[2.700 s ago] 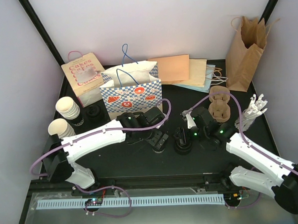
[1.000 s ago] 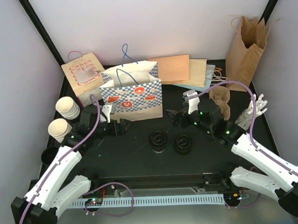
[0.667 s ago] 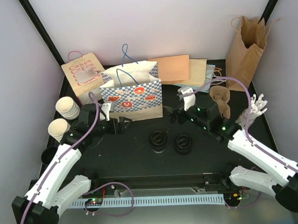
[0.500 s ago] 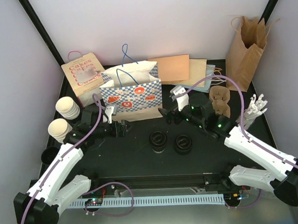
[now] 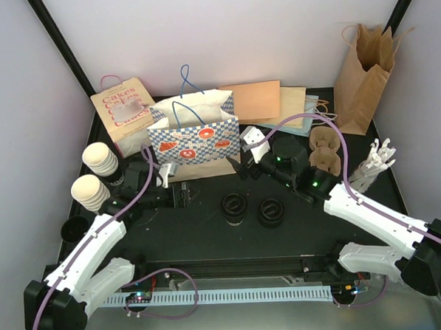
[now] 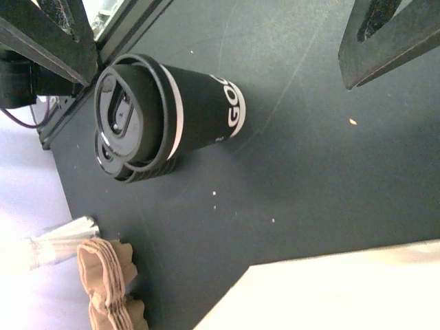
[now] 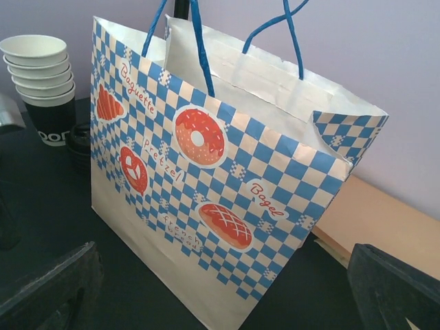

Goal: Pack the takeout coffee

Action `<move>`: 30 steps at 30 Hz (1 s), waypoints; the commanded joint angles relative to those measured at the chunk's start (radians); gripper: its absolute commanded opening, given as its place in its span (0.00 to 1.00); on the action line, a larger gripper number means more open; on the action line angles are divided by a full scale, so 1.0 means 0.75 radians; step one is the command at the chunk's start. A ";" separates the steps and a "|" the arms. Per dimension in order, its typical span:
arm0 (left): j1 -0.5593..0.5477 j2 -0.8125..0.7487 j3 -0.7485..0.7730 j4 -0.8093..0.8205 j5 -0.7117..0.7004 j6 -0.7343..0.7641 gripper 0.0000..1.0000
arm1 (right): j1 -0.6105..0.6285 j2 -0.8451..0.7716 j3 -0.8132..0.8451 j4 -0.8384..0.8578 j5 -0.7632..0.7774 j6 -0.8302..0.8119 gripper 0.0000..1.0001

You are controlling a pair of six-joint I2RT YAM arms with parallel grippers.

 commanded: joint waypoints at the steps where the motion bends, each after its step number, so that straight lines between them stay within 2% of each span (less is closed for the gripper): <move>1: 0.009 -0.029 -0.109 0.161 0.133 -0.100 0.99 | 0.007 -0.002 0.026 0.040 -0.031 -0.089 1.00; 6: 0.009 -0.032 -0.161 0.220 0.155 -0.132 0.99 | 0.007 0.030 -0.025 0.235 -0.192 -0.398 1.00; 11: 0.009 -0.039 -0.126 0.168 0.120 -0.090 0.99 | 0.013 0.216 0.091 0.239 -0.215 -0.663 1.00; 18: 0.017 -0.041 -0.121 0.077 0.070 -0.088 0.99 | 0.010 0.431 0.184 0.411 -0.114 -0.703 1.00; 24: 0.006 -0.052 -0.276 0.274 0.204 -0.226 0.98 | -0.001 0.581 0.272 0.438 -0.096 -0.735 1.00; 30: 0.000 -0.092 -0.278 0.241 0.173 -0.232 0.98 | -0.008 0.664 0.320 0.468 -0.084 -0.763 1.00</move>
